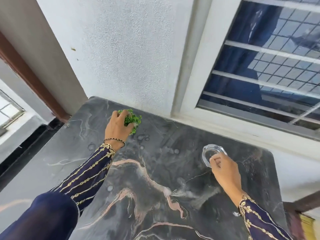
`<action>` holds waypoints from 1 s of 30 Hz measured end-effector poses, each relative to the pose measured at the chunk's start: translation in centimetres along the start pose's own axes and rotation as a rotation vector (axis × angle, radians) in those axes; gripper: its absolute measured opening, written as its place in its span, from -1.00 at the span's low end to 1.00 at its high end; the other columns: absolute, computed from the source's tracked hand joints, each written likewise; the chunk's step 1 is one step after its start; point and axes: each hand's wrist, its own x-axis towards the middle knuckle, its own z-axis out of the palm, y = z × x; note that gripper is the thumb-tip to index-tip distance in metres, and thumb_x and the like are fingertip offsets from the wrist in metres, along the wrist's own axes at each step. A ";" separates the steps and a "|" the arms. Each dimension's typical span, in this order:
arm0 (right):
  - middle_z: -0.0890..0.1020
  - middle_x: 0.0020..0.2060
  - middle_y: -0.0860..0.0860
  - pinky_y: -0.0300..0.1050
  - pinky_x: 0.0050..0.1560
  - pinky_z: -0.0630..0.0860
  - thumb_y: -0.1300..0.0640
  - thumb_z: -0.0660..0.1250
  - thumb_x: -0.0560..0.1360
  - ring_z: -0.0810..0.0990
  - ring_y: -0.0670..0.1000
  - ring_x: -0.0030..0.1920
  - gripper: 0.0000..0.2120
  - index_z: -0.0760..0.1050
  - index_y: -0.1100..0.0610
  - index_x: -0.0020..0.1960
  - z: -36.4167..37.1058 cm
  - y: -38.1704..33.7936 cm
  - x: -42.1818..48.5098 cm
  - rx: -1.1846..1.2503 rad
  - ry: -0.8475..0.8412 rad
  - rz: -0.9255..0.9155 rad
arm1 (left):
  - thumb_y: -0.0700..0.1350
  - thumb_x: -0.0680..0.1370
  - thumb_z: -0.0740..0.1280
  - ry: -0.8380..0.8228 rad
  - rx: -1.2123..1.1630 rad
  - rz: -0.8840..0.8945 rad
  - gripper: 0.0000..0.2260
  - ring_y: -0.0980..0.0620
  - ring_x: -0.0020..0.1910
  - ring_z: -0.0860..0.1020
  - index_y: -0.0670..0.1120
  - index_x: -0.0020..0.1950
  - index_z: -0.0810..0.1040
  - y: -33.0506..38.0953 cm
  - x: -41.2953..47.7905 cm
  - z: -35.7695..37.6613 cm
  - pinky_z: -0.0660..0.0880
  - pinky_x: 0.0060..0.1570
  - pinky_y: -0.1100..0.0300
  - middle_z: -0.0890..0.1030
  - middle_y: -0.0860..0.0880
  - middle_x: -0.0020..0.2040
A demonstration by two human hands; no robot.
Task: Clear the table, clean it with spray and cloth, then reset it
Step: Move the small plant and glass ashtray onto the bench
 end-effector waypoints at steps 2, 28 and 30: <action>0.66 -0.15 -0.04 0.08 -0.01 0.59 0.08 0.37 0.57 0.63 0.13 0.00 -0.97 0.53 0.02 -0.02 -0.2 1.3 0.2 0.003 0.019 0.098 | -0.06 0.47 0.42 0.013 -0.038 0.021 -0.68 -0.10 -0.10 0.47 -0.05 0.20 0.52 1.1 -1.0 -0.1 0.42 -0.17 0.11 0.47 -0.10 0.03; 0.69 -0.38 0.06 -0.24 -0.39 0.48 0.12 0.23 0.61 0.61 -0.15 -0.51 -0.93 0.41 0.13 0.01 -5.9 13.8 -8.5 0.401 0.046 0.331 | -0.01 0.38 0.52 -0.313 -0.217 0.373 -0.76 0.04 -0.25 0.48 0.04 -0.02 0.58 20.4 -18.6 7.8 0.43 -0.20 0.20 0.50 0.03 -0.12; 0.69 -0.39 0.07 -0.31 -0.42 0.48 0.13 0.23 0.61 0.60 -0.14 -0.53 -0.93 0.40 0.13 0.01 -7.7 16.6 -9.7 0.428 0.050 0.326 | -0.01 0.38 0.52 -0.332 -0.231 0.386 -0.77 0.07 -0.28 0.46 0.05 -0.03 0.57 23.2 -21.0 9.0 0.38 -0.24 0.25 0.49 0.04 -0.13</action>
